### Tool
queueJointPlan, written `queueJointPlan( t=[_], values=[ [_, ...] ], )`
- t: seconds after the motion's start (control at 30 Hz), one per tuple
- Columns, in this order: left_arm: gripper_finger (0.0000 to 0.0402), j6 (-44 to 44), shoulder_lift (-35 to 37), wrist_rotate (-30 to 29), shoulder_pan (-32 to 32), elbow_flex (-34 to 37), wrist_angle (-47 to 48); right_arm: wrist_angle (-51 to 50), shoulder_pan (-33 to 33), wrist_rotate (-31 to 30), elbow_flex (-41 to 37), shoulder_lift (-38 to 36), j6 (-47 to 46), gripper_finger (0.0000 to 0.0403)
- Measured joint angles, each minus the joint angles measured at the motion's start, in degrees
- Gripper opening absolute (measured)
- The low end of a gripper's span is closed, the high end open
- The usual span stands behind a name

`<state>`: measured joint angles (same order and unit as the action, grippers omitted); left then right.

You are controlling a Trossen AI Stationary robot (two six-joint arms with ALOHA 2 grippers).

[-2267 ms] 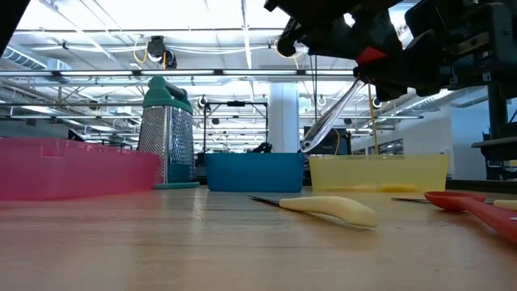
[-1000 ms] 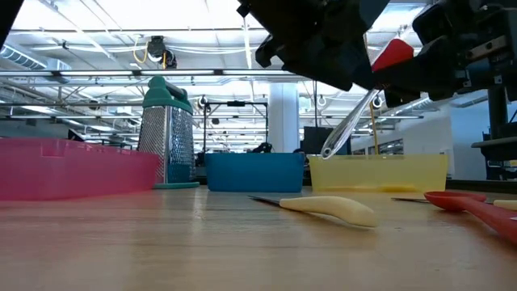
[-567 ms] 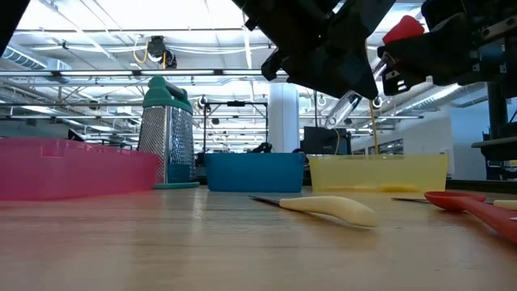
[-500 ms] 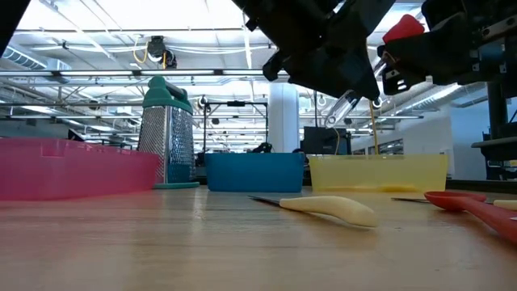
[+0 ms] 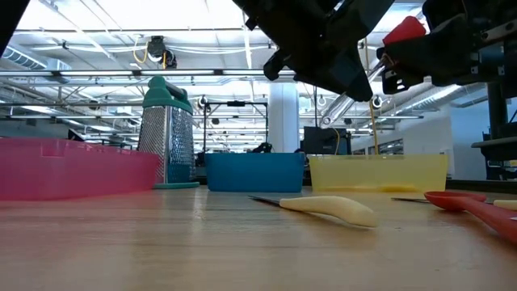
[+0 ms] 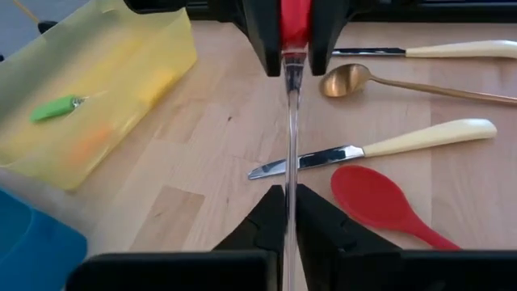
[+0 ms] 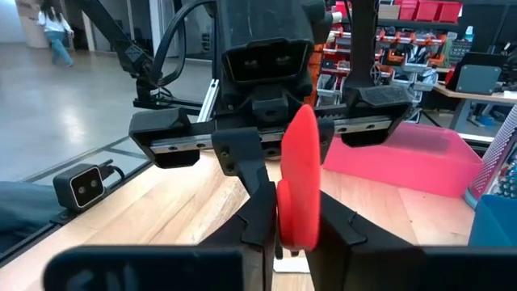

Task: Pick & Place Kitchen Items
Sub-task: Put the red spatula into the yellow bin

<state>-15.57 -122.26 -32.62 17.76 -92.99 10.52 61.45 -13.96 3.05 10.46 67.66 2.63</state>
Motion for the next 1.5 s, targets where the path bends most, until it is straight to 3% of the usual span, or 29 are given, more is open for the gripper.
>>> queueJointPlan(
  t=[0.5,0.73,1.0,1.23,1.5],
  values=[
    [0.0012,-0.66,0.00,-0.41,0.24,0.00,0.02,0.98,-0.01,0.02,0.00,-0.01,0.17,0.0110],
    [0.0011,-1.56,0.00,-0.41,0.66,0.00,1.59,0.21,-0.02,0.00,-0.02,-1.55,0.20,0.0118],
    [0.0014,-1.51,0.00,-2.74,1.88,0.00,1.77,0.04,-0.04,-2.76,-3.18,-5.87,0.19,0.0093],
    [0.0011,-2.80,0.00,-2.60,1.09,0.00,1.12,-0.27,-0.02,-2.71,-3.78,-7.26,0.18,0.0020],
    [0.0011,-2.81,0.00,2.69,-1.44,0.12,0.13,-1.00,-0.02,-2.85,-3.78,-6.37,-1.59,0.0031]
  ],
)
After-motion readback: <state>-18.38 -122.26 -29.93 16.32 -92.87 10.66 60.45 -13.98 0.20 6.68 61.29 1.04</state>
